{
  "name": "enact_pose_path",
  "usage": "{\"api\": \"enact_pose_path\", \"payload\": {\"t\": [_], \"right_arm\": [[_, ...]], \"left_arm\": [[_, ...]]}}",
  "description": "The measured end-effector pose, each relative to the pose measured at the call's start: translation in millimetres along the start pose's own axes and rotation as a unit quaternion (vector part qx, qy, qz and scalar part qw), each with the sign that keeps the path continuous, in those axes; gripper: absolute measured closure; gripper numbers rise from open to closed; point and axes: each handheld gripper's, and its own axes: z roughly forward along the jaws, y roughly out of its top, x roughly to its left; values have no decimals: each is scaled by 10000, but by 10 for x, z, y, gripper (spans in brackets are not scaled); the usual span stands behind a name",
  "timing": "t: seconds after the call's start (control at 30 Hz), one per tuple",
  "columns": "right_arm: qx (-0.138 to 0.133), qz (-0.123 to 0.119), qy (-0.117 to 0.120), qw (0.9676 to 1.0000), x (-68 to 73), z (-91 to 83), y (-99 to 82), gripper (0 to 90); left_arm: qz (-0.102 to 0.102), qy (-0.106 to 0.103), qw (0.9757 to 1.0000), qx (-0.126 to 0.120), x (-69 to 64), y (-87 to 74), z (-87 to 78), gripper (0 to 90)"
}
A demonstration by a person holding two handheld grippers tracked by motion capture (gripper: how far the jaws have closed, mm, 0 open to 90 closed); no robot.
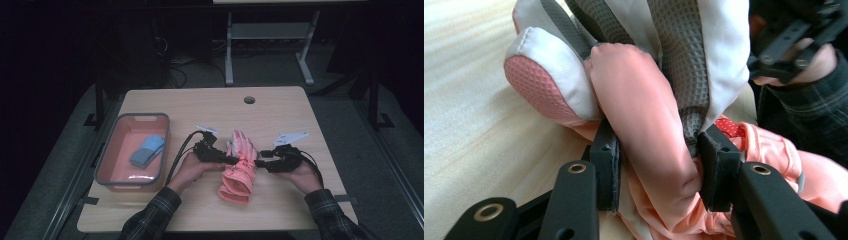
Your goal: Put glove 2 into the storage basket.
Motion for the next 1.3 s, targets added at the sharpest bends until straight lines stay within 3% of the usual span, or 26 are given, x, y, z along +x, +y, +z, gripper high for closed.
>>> {"api": "enact_pose_path", "payload": {"t": [0.17,0.4,0.57,0.73,0.93,1.3], "right_arm": [[5,352,-475,9983,-141,-87,-161,309],[287,599,-942,9933,-274,-17,-331,217],[416,614,-1220,9898,-354,48,-399,179],[279,585,-1476,9869,-374,76,-441,137],[168,573,-1458,9875,-385,101,-452,112],[171,567,-1452,9876,-386,102,-453,110]], "left_arm": [[206,106,9997,-96,-102,53,-126,591],[422,229,9987,-165,-217,102,-257,590],[565,346,9976,-222,-303,136,-331,590],[696,472,9963,-184,-393,175,-398,590],[818,611,9946,-184,-469,208,-472,589],[802,756,9935,-281,-552,223,-734,586]]}}
